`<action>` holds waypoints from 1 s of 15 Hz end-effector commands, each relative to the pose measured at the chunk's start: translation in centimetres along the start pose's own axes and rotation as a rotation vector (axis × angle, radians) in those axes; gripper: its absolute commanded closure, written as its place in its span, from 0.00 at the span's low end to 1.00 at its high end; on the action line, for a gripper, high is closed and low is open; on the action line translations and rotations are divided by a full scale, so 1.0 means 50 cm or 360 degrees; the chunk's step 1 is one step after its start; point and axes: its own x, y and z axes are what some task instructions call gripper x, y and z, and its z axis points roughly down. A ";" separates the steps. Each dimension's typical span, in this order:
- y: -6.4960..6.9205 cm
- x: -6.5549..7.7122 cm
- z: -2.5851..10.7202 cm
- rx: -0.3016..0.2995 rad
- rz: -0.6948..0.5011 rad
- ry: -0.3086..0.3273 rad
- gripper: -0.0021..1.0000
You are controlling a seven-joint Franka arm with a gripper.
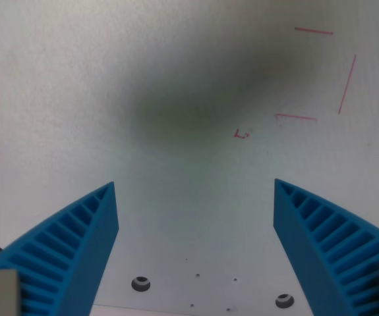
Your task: Move in base negative x
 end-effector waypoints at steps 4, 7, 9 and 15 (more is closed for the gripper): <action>-0.015 -0.039 -0.002 -0.0001 -0.0001 0.0006 0.00; -0.026 -0.069 0.000 -0.0001 -0.0001 0.0006 0.00; -0.034 -0.089 0.002 -0.0001 -0.0001 0.0006 0.00; -0.058 -0.149 0.012 -0.0001 -0.0001 0.0006 0.00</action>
